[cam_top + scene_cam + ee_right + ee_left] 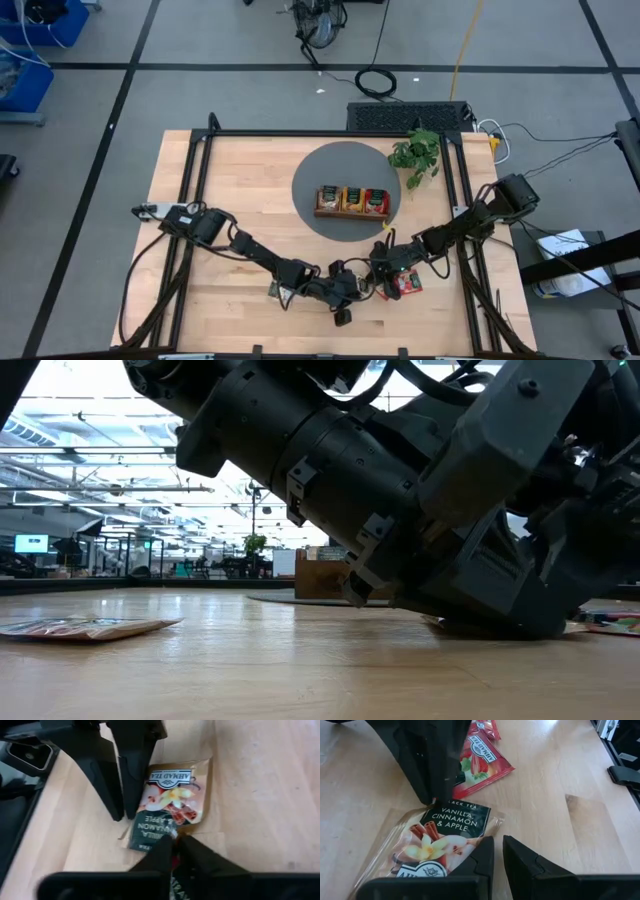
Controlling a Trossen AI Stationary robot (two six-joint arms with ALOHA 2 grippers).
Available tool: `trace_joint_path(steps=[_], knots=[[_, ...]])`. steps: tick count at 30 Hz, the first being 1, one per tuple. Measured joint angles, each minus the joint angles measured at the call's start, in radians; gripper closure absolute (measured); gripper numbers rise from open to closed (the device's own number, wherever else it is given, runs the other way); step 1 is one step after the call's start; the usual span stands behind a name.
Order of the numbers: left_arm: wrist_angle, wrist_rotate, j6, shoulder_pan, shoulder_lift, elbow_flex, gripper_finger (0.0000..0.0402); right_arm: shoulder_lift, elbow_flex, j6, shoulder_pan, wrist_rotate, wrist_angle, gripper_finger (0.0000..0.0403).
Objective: Pick & Place Tea
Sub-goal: Put the brown tea bag into the left section of the wooden organizer
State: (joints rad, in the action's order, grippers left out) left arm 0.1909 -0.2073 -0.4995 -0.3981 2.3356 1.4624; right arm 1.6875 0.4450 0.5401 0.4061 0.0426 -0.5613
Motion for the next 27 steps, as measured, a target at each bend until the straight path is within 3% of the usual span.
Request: trace_joint_path(steps=[6,12,18,23,27], knots=[[0.016,0.000,0.017,-0.010,0.001,-0.001,0.0353,0.000,0.000,-0.048,-0.007,-0.011,-0.015,0.0399],[0.019,0.073,0.126,-0.031,-0.035,-0.005,0.0353,-0.037,0.006,-0.159,-0.007,-0.016,-0.010,0.0402],[0.011,0.079,0.210,-0.076,-0.107,-0.003,0.0353,-0.107,0.067,-0.245,-0.008,-0.028,0.126,0.0403],[-0.016,-0.026,0.275,-0.094,-0.159,-0.003,0.0353,-0.144,0.143,-0.323,-0.002,-0.048,0.255,0.0403],[-0.090,-0.193,0.243,-0.094,-0.190,-0.003,0.0353,-0.145,0.232,-0.395,0.014,-0.049,0.362,0.0403]])
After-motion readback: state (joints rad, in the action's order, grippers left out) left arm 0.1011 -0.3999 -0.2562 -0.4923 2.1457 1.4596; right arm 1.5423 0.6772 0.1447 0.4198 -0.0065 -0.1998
